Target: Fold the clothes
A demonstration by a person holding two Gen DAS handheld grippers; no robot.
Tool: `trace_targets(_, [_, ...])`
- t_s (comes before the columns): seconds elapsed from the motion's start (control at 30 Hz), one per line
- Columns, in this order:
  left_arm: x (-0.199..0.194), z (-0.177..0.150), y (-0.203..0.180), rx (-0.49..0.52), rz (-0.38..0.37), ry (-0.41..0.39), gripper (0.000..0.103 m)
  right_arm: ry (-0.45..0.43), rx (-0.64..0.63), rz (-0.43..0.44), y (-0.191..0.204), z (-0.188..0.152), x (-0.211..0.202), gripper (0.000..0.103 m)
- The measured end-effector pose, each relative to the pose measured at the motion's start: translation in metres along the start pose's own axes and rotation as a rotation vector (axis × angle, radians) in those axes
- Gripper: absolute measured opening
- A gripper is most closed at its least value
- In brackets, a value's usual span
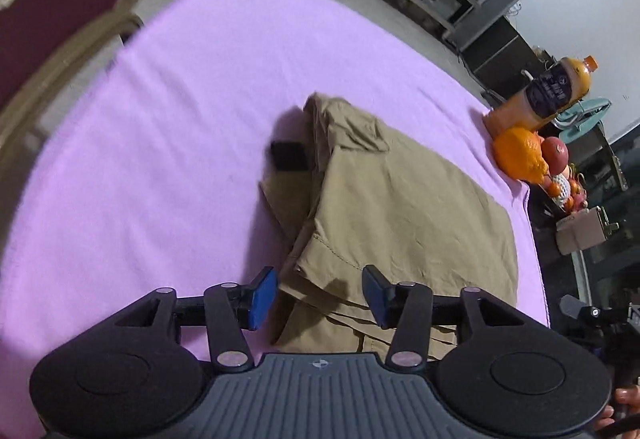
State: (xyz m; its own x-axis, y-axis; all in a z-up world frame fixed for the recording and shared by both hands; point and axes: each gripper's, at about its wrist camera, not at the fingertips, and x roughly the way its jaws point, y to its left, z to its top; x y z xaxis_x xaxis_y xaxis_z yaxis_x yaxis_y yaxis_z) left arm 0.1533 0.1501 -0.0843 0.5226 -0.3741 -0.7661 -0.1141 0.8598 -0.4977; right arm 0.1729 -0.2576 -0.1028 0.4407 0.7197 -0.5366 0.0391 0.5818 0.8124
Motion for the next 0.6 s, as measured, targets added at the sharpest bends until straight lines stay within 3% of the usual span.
trace_targets(0.23, [0.008,0.005,0.021,-0.129,-0.005,0.024,0.050,0.041,-0.036,-0.023,0.007,-0.003,0.010,0.072])
trace_targets(0.37, [0.013,0.008,0.021,-0.154,-0.080,0.052,0.049,0.043,-0.033,-0.026,0.005,-0.004,0.009,0.073])
trace_targets(0.47, [0.018,0.009,0.018,-0.159,-0.093,0.051,0.041,0.034,-0.020,-0.037,0.001,-0.003,0.006,0.073])
trace_targets(0.6, [0.006,0.008,0.011,-0.118,-0.106,-0.011,0.019,0.014,-0.006,-0.058,-0.006,-0.002,0.001,0.074])
